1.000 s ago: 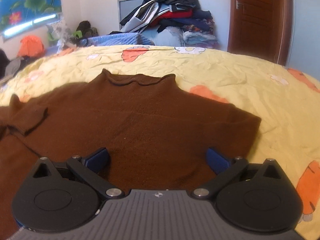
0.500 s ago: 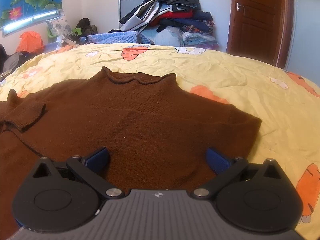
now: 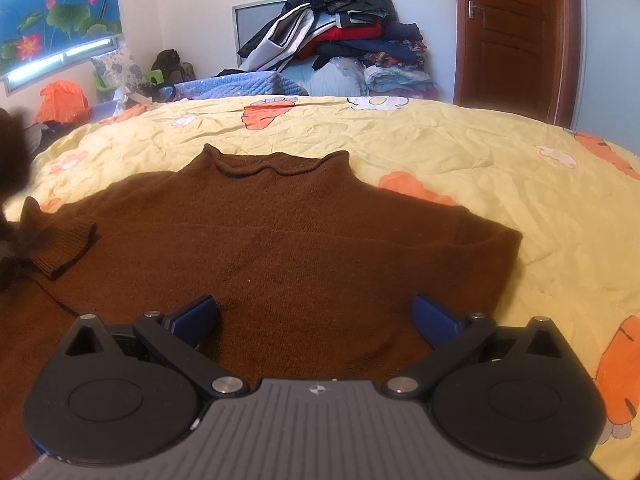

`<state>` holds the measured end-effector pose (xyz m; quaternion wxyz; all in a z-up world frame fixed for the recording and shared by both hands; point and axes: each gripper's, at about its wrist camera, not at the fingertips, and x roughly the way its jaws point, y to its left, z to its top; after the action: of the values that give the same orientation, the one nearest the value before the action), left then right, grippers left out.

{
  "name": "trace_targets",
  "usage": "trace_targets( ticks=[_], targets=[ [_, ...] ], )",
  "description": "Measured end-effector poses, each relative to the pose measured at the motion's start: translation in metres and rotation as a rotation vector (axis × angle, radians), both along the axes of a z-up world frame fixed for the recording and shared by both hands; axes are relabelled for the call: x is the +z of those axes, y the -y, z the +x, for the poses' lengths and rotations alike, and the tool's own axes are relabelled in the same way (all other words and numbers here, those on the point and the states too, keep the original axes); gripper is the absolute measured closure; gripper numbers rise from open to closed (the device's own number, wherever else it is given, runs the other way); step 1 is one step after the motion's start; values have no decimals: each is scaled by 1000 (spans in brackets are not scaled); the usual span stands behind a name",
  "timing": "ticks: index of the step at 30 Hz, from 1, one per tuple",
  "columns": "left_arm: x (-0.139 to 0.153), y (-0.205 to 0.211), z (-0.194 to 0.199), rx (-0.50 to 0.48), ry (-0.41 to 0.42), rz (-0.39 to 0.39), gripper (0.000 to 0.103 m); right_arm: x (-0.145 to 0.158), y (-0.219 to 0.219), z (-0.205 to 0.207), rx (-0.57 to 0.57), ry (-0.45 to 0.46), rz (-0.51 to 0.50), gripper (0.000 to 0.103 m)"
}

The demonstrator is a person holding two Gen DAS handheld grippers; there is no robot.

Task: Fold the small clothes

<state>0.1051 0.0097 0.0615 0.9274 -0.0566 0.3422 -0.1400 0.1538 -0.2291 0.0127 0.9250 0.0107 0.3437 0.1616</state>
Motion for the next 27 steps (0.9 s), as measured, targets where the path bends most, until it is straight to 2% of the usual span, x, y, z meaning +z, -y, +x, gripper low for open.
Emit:
trace_targets(
  ticks=[1, 2, 3, 5, 6, 7, 8, 9, 10, 13, 14, 16, 18, 19, 21, 24, 25, 26, 27],
  targets=[
    [-12, 17, 0, -28, -63, 47, 93, 0, 1, 0, -1, 0, 8, 0],
    [-21, 28, -3, -35, -92, 86, 92, 0, 2, 0, -1, -1, 15, 0],
    [-26, 31, -10, -27, -87, 115, 90, 0, 3, 0, -2, -1, 23, 0],
    [-30, 21, -26, -10, -38, 104, 84, 0, 4, -1, -3, -1, 36, 0],
    [-29, 10, -32, 0, -30, 75, 72, 0, 5, -1, -3, -1, 44, 0],
    [-30, 0, -36, 16, -30, 42, 51, 0, 7, -1, -3, 0, 55, 0],
    [-31, -8, -40, 45, -22, 16, 37, 0, 8, 0, -4, 0, 69, 0],
    [-32, -15, -45, 95, -3, 1, 16, 1, 9, -1, -5, -1, 79, 0],
    [-33, -20, -52, 143, 16, -10, 11, 1, 10, -1, -5, -2, 83, 0],
    [-45, -34, -61, 193, 8, -21, 11, 12, 4, 0, -38, -58, 89, 0],
    [-48, -34, -67, 200, 43, -16, 11, 20, 3, -2, -47, -90, 162, 0],
    [-47, -33, -69, 208, 51, -24, 10, 30, 1, -5, 11, -160, 393, 0],
    [-48, -28, -67, 210, 46, 5, 10, 30, -13, -1, 72, -284, 548, 1],
    [-48, -27, -66, 206, 44, 14, 9, 26, -23, 4, 98, -345, 576, 8],
    [-48, -26, -65, 200, 45, 16, 8, 17, -42, 15, 114, -430, 554, 13],
    [-49, -35, -68, 206, 48, -7, 8, 14, -56, 21, 101, -432, 522, 19],
    [-50, -35, -70, 209, 50, -13, 8, 15, -60, 23, 103, -443, 529, 31],
    [-50, -35, -70, 211, 51, -17, 8, 16, -64, 23, 116, -455, 527, 51],
    [-50, -34, -70, 210, 51, -18, 7, 15, -69, 23, 126, -470, 505, 59]
  ],
)
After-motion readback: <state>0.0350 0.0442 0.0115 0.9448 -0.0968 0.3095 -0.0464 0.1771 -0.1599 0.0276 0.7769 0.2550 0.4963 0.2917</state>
